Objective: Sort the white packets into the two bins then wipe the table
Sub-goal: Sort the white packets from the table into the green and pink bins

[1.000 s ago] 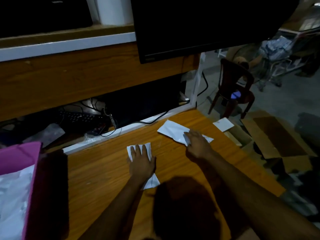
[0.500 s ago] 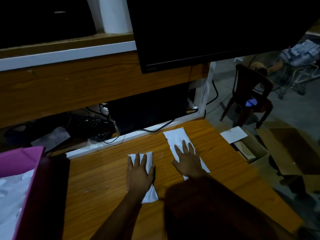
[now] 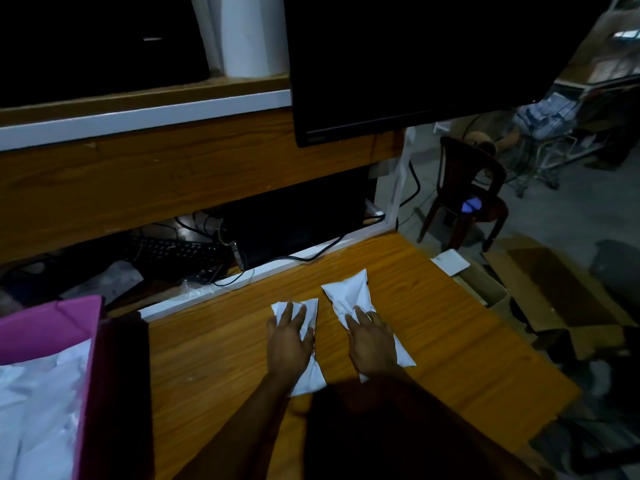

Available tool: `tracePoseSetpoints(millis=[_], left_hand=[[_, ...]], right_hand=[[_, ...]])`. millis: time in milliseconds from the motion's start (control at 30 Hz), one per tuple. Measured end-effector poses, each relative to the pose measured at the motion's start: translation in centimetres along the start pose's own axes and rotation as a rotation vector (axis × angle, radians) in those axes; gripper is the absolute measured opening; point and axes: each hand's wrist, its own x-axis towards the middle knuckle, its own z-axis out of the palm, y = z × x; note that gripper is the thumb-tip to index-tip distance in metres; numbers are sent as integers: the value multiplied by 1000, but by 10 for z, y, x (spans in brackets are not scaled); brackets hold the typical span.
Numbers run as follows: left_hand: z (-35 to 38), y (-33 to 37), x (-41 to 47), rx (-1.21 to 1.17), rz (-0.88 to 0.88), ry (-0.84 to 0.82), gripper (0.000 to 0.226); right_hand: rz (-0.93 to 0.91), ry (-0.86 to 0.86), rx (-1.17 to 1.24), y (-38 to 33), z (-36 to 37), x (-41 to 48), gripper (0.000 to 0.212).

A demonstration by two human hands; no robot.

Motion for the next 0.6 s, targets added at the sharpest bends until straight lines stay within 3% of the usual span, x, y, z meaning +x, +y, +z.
tracePoseSetpoints(millis=[133,333,600], left_hand=[[-20,-6,-24,-72,96,46,56],[-66,-15,-60,-220,208,198,44],[-137,-21,-127,-289,242,370,44]], right_hand=[[50,15,40,-20,-5,-28,45],[99,336,205,-66,-14,-73,40],[20,593,443,-136,-55,-136,43]])
